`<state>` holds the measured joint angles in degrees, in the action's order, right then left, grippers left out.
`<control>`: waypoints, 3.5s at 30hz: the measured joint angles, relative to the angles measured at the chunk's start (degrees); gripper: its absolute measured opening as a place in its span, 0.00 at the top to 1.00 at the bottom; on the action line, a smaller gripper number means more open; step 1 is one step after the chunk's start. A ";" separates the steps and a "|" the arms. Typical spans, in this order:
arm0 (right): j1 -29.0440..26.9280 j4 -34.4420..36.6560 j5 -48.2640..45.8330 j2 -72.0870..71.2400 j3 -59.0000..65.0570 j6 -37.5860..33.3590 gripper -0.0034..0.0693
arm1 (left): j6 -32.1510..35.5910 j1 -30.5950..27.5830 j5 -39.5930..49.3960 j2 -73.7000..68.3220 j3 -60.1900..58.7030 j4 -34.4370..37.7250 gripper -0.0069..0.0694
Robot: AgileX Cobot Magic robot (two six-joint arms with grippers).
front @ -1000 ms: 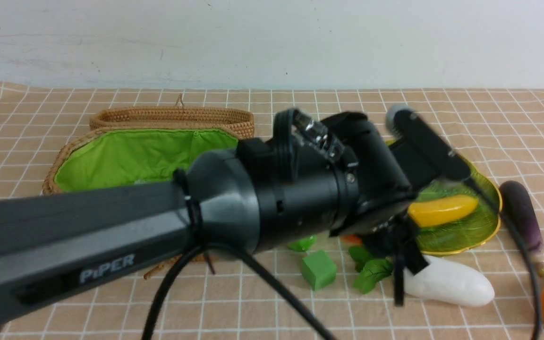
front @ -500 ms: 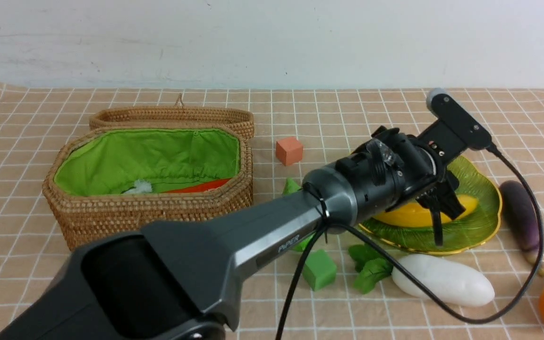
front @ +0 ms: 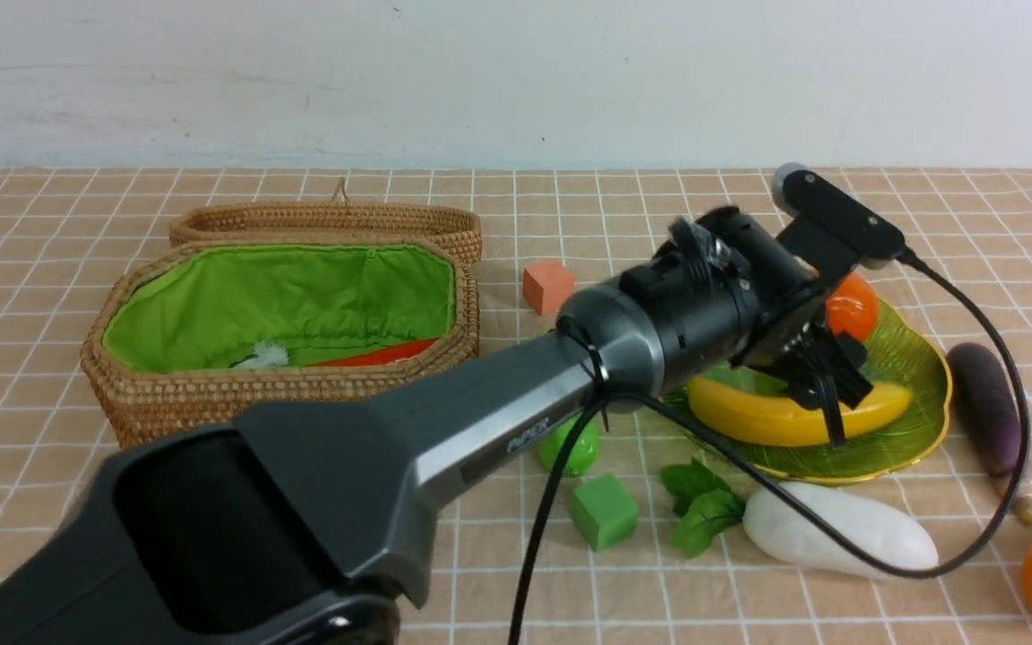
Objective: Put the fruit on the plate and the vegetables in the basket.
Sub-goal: Take a chayote with your left arm and place it on the basket on the left, then take a daikon with your right arm and place it on the basket on the left.
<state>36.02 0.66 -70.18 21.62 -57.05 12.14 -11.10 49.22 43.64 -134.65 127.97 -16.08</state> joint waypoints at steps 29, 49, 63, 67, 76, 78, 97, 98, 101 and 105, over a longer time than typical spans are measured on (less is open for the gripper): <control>0.00 -2.01 1.05 0.00 0.00 0.00 0.68 | -17.21 -7.12 24.18 -7.16 0.57 -3.15 0.33; 0.00 -2.67 5.44 0.00 0.00 0.00 0.67 | 9.30 -4.91 27.04 26.14 -8.72 4.12 0.33; 0.00 -1.91 6.29 0.00 0.00 0.00 0.66 | 42.73 -26.84 13.89 32.17 -35.15 2.17 0.33; 0.00 -1.78 6.29 0.00 0.00 0.00 0.66 | 41.94 -28.30 12.75 29.55 -35.54 1.42 0.33; 0.00 -1.78 6.29 1.44 0.00 0.00 0.66 | 40.42 -28.30 14.53 30.58 -35.53 1.79 0.06; 0.00 -1.78 6.29 3.64 0.00 0.00 0.66 | 38.91 -28.30 16.02 31.82 -35.53 2.93 0.05; -3.25 -4.14 11.68 44.95 -1.30 -14.43 0.64 | 6.58 -13.28 20.80 69.29 -52.08 14.49 0.93; -3.99 -4.21 11.73 45.93 -1.42 -14.65 0.64 | 6.58 -12.96 20.42 70.52 -53.57 14.77 0.93; -11.39 -3.58 12.05 51.73 -1.57 -19.42 0.64 | 7.08 -11.01 14.23 80.02 -65.11 19.11 0.93; -20.47 1.96 14.37 57.03 -1.47 -29.27 0.60 | 10.13 -10.09 5.68 90.79 -79.12 25.56 0.93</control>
<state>15.54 2.63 -55.81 78.65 -58.52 -17.13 -0.97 39.13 49.32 -43.87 48.86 9.49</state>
